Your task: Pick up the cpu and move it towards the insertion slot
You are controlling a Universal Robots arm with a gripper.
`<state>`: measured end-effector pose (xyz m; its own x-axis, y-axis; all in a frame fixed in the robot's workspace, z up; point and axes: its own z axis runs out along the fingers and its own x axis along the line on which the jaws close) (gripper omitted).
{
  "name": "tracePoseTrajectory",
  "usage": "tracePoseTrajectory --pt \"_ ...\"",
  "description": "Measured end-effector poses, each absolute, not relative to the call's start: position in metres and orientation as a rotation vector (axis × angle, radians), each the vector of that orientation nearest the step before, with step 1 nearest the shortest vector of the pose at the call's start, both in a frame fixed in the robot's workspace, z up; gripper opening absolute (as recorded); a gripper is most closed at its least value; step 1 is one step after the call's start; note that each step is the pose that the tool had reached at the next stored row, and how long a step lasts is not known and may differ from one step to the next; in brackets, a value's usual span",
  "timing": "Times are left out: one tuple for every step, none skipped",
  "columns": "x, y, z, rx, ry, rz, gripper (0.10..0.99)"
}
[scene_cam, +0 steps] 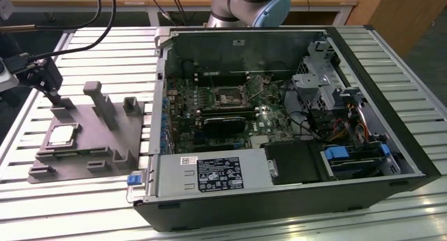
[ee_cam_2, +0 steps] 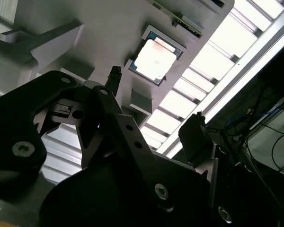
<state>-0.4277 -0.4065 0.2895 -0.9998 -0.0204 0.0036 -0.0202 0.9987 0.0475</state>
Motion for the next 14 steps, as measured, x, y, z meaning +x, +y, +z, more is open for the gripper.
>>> tracePoseTrajectory --pt "-0.4277 -0.4065 0.2891 0.032 -3.136 -0.075 0.765" --pt "-0.4277 -0.4065 0.2887 0.032 -3.136 -0.075 0.765" --pt "-0.4277 -0.4065 0.2883 0.032 -3.136 -0.076 0.765" --pt "-0.4277 -0.4065 0.2879 0.032 -3.136 -0.076 0.765" --pt "-0.4277 -0.4065 0.2876 0.032 -3.136 -0.077 0.765" --pt "-0.4277 -0.4065 0.2872 0.032 -3.136 -0.077 0.765" --pt "-0.4277 -0.4065 0.2870 0.032 -3.136 -0.078 0.765" --pt "-0.4277 -0.4065 0.2867 0.032 -3.136 -0.078 0.765" --pt "-0.4277 -0.4066 0.2865 0.032 -3.136 -0.079 0.765" --pt "-0.4277 -0.4065 0.2863 0.032 -3.136 -0.079 0.765" --pt "-0.4277 -0.4065 0.2860 0.032 -3.136 -0.080 0.765" --pt "-0.4277 -0.4065 0.2857 0.032 -3.136 -0.081 0.765" --pt "-0.4277 -0.4065 0.2854 0.032 -3.136 -0.081 0.765" --pt "-0.4277 -0.4065 0.2851 0.032 -3.136 -0.082 0.765"
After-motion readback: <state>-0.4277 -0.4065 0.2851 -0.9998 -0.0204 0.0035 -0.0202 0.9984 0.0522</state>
